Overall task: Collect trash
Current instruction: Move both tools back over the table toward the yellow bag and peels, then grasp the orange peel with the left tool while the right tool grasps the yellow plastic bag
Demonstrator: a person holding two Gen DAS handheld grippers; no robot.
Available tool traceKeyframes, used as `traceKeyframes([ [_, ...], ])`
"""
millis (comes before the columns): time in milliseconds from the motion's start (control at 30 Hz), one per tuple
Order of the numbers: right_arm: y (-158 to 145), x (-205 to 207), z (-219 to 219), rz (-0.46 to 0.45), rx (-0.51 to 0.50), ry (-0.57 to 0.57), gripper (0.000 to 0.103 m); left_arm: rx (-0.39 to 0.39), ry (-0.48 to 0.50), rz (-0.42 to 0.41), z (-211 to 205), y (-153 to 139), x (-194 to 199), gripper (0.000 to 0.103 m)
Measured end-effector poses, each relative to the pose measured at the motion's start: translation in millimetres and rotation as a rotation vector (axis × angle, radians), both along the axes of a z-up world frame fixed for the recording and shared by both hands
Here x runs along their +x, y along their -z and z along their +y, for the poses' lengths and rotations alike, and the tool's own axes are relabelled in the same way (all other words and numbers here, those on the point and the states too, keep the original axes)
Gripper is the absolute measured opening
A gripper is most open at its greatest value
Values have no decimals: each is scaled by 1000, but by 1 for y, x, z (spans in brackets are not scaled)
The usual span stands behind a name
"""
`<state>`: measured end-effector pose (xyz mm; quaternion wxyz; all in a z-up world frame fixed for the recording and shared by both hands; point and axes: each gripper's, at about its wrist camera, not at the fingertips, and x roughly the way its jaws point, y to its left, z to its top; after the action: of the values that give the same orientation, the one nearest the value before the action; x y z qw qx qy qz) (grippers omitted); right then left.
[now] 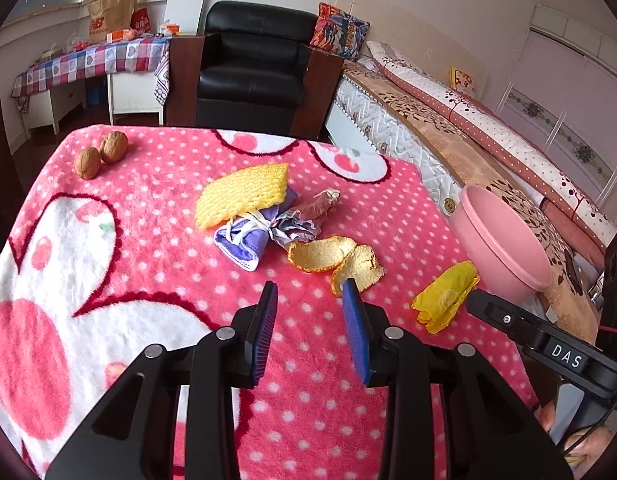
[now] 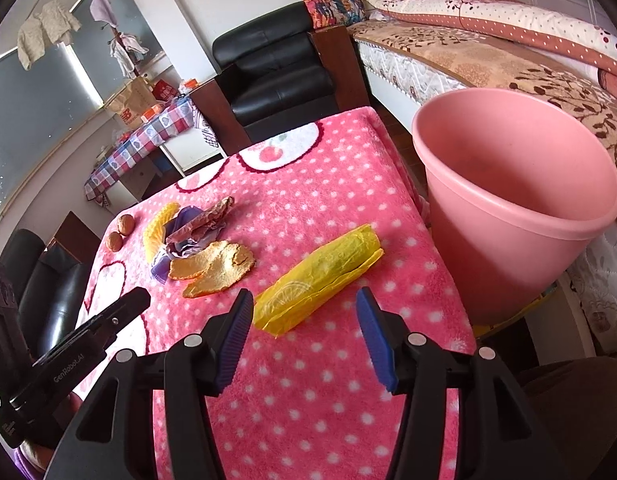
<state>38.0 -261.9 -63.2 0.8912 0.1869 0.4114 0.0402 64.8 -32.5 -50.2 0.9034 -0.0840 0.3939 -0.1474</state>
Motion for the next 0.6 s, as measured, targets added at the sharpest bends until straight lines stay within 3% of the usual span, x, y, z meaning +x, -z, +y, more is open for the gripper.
traceKeyframes([
  [433, 13, 12, 4, 29, 7, 6, 53, -23, 43, 72, -28, 20, 27, 33],
  [533, 15, 14, 4, 33, 5, 5, 53, -19, 50, 75, -31, 23, 30, 16],
  [600, 15, 15, 5, 35, 2, 6, 53, -12, 53, 82, -31, 26, 30, 12],
])
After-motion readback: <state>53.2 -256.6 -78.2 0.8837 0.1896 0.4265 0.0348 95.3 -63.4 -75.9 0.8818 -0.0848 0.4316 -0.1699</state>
